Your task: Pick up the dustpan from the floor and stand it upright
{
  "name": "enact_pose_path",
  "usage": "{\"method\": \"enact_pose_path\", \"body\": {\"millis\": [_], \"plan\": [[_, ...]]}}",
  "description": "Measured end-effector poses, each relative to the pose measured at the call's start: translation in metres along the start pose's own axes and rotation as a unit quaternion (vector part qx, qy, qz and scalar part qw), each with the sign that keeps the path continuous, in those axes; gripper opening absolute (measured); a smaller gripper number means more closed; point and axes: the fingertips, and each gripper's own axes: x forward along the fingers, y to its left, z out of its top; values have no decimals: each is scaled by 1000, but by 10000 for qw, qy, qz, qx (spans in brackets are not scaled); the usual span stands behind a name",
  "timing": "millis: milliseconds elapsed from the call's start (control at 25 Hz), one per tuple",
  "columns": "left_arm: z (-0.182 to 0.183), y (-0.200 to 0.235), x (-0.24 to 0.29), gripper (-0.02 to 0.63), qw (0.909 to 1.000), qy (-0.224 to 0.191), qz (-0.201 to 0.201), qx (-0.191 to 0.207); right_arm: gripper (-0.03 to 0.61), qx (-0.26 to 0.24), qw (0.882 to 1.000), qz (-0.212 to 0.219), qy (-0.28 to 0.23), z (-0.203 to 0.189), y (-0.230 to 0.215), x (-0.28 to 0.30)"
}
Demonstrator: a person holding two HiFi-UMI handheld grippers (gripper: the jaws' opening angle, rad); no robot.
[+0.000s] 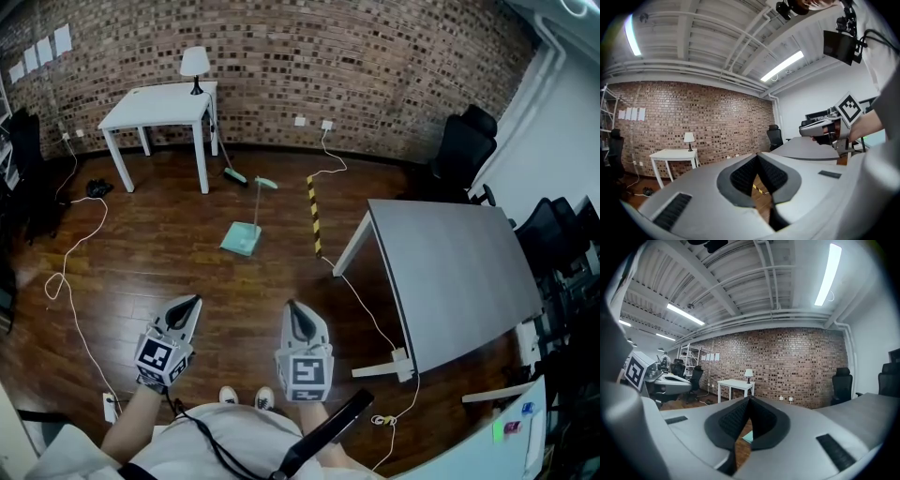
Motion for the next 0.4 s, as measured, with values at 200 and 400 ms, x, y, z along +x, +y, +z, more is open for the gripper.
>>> {"method": "enact_pose_path", "body": {"millis": [200,400], "plan": [[-2,-1,-2,0,10000,-3,-9,-60,-21,-36,10000,19,-14,0,4,0],[-5,4,-6,0,10000,-4,-17,-83,-21,-61,10000,65,-11,0,14,3]]}}
